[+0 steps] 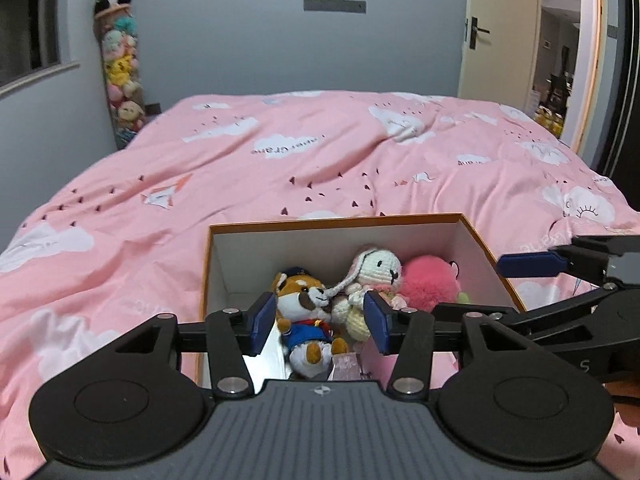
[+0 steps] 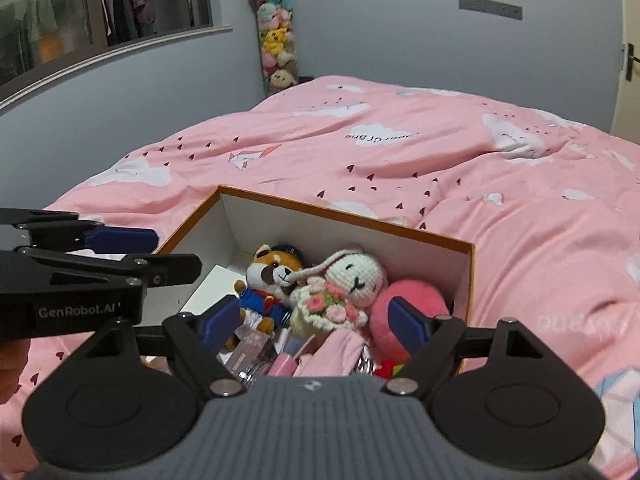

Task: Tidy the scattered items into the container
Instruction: 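Lower the bunny and duck into the box and open both tools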

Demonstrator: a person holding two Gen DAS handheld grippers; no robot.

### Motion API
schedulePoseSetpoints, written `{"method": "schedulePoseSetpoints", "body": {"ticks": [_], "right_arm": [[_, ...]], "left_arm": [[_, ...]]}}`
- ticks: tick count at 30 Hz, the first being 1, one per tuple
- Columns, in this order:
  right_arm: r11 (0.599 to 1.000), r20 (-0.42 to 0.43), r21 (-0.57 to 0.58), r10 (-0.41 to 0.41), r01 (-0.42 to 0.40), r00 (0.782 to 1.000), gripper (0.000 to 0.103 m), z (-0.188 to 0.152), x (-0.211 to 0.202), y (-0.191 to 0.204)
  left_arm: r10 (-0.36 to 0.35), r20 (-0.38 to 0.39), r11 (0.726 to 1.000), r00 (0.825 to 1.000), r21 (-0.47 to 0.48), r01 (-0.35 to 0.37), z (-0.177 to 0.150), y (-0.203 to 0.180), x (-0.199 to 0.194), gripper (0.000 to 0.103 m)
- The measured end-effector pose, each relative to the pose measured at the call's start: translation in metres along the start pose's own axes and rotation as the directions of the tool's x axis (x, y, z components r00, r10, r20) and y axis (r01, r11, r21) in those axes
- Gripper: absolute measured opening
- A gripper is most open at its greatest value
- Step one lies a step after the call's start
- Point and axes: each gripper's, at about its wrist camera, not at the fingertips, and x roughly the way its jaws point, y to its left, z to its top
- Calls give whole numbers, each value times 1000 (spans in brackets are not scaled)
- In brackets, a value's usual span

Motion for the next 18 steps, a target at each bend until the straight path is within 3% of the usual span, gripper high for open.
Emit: {"method": "schedulePoseSetpoints", "body": {"ticks": [5, 11, 18], "right_arm": [[999, 24, 38, -39, 38, 999, 88, -15, -7, 4], [988, 73, 71, -141, 136, 987, 94, -34, -9, 11], [978, 64, 87, -197, 191, 978, 97, -53, -2, 17]], "left_arm": [[40, 41, 999, 998, -17, -39, -13, -1, -10, 68], [68, 77, 994, 995, -88, -61, -32, 4, -11, 77], [148, 74, 988, 986, -65, -143, -52, -3, 0, 80]]}}
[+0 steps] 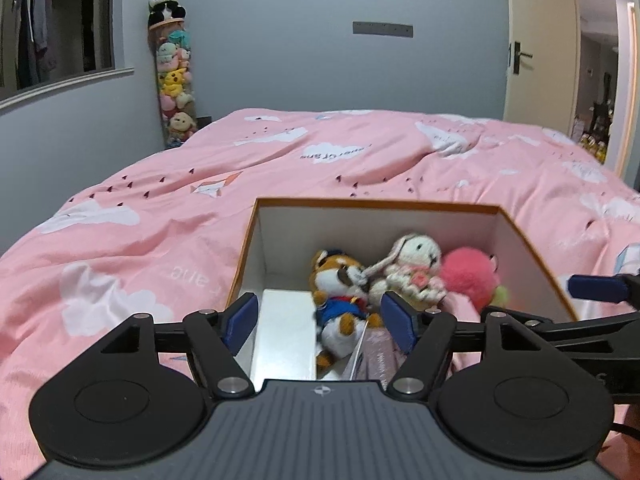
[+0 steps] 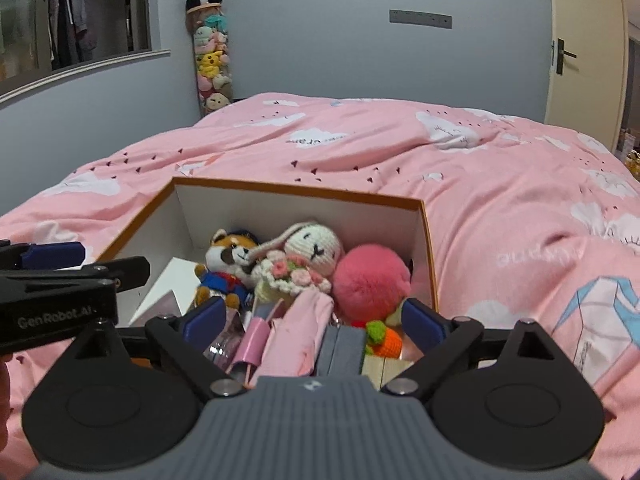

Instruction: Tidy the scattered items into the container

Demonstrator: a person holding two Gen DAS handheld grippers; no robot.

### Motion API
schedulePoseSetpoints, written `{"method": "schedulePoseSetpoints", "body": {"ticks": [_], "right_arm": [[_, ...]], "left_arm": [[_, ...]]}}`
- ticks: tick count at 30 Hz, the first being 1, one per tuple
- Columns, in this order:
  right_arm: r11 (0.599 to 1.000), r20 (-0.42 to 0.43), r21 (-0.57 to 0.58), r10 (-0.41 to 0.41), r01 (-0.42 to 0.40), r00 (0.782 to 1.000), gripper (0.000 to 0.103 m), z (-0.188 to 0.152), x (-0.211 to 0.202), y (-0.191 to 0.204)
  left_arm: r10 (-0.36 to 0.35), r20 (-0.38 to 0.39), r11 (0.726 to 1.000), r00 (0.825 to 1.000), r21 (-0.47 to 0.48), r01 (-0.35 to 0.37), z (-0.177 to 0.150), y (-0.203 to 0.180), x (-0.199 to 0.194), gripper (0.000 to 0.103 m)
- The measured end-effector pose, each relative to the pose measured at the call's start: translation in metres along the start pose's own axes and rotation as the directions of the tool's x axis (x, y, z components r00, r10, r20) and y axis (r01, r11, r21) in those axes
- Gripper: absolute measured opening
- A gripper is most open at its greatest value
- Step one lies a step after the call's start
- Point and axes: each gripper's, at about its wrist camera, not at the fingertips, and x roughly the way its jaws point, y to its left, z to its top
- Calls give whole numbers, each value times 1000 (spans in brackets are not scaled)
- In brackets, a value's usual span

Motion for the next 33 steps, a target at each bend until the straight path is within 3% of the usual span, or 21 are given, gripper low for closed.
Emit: {"method": "schedulePoseSetpoints", "body": {"ticks": [16, 33], "right_arm": [[999, -40, 38, 12, -10, 999, 98, -20, 19, -3], [996, -51, 89, 12, -8, 999, 101, -32, 31, -10]], "left_arm": [[-20, -107, 999, 994, -35, 16, -22, 3, 27, 80], [10, -120, 1000, 993, 10, -9, -27, -1, 37, 88]]}}
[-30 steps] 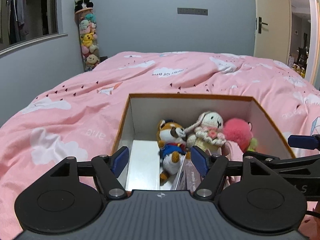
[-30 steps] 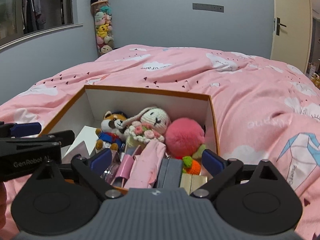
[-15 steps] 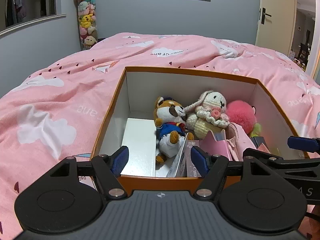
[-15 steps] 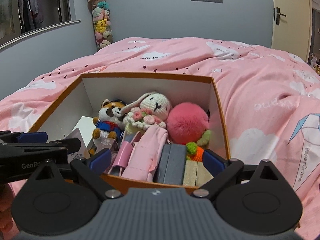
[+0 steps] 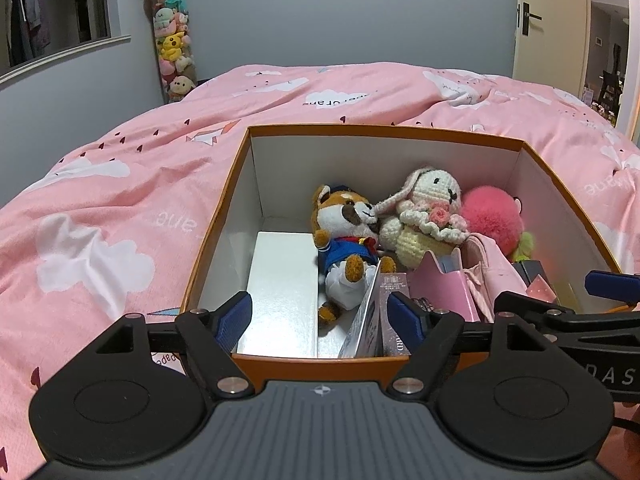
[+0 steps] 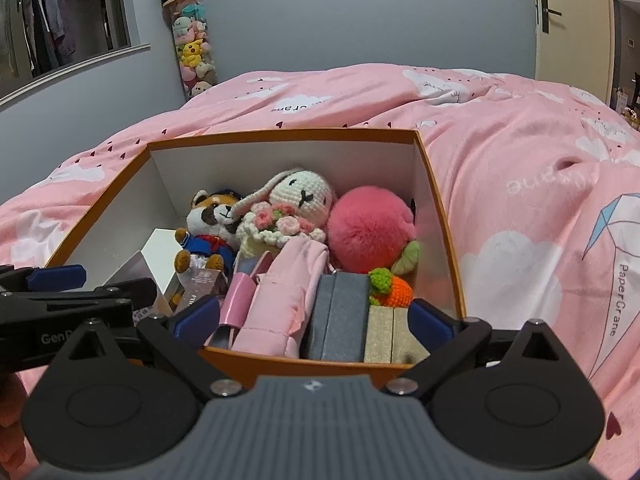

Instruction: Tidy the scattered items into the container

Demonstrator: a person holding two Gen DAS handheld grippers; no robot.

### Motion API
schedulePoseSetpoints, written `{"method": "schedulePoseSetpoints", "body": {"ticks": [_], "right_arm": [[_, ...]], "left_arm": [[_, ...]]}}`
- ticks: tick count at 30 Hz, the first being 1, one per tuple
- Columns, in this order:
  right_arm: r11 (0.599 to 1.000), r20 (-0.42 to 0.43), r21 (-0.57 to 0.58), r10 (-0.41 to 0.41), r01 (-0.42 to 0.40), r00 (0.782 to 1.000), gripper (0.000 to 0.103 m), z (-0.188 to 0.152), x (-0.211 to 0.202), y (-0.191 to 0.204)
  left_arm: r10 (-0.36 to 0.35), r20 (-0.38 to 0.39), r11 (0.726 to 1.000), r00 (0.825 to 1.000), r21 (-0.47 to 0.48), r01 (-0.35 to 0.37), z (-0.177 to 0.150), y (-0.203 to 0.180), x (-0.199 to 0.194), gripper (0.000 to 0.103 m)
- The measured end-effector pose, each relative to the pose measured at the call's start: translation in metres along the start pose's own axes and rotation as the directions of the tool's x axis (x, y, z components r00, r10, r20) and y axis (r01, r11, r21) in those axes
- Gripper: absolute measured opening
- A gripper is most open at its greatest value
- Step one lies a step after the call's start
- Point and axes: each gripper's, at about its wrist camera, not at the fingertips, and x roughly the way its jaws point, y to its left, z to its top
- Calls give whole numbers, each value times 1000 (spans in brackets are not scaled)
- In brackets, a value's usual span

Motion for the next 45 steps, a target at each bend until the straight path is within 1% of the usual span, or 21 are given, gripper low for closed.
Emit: {"method": "schedulePoseSetpoints", "body": {"ticks": [45], "right_arm": [[1000, 12, -3, -5, 5, 1000, 102, -3, 1, -1]], "left_arm": [[11, -11, 1000, 1000, -3, -11, -1, 1, 3, 90]]}}
